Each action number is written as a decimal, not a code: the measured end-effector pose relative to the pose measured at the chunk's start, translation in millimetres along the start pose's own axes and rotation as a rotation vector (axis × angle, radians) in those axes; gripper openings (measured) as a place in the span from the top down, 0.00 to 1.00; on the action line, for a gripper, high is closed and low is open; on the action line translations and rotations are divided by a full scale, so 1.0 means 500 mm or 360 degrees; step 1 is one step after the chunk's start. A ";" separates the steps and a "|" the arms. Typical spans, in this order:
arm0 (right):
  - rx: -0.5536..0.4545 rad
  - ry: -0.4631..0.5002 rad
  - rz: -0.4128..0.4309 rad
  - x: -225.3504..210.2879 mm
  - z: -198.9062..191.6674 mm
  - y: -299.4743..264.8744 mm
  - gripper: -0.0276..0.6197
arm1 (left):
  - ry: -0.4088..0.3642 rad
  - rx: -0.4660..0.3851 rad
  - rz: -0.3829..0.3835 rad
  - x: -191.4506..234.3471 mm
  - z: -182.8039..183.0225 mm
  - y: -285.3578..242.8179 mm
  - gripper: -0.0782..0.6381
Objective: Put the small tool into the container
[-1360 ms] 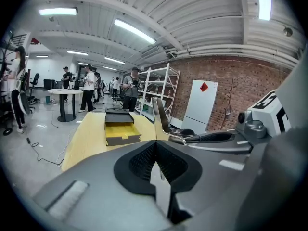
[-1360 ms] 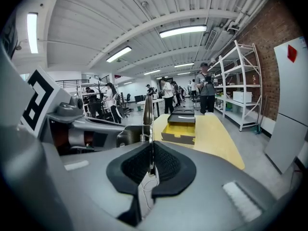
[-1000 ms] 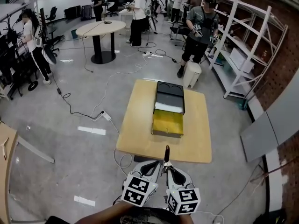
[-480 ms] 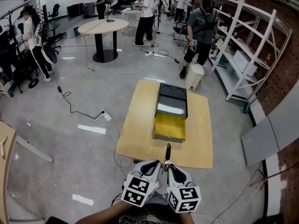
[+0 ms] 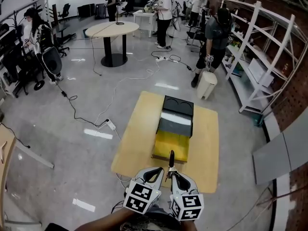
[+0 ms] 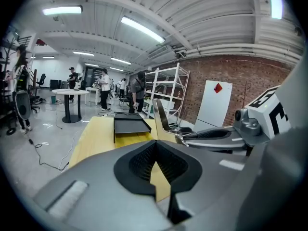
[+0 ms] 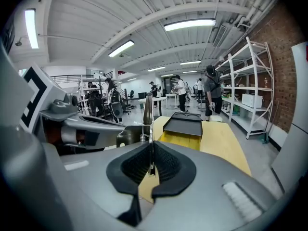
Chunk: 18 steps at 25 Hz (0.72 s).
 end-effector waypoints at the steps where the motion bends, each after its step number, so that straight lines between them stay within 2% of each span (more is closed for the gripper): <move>1: 0.0009 0.0019 0.0007 -0.045 0.015 -0.025 0.95 | 0.0004 0.0006 0.0011 0.003 0.019 -0.047 0.87; 5: 0.0045 0.0093 0.0043 -0.192 0.086 -0.130 0.95 | 0.0032 0.0023 0.0055 0.035 0.101 -0.211 0.87; 11: 0.0091 0.0280 0.0072 -0.391 0.142 -0.269 0.95 | 0.0094 0.0038 0.0116 0.074 0.164 -0.434 0.87; 16: 0.0127 0.0446 0.0105 -0.450 0.146 -0.370 0.95 | 0.0123 0.0048 0.0165 0.130 0.162 -0.531 0.87; 18: 0.0133 0.0562 0.0109 -0.469 0.139 -0.407 0.95 | 0.0140 0.0048 0.0187 0.148 0.154 -0.560 0.87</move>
Point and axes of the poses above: the fingertips, and each gripper's own axes: y backward along the fingers, x to its left, z out of its top, the point moved 1 cm from there along y, backward along the fingers, and after that the axes turned 1 degree about x, right-handed, at the moved point
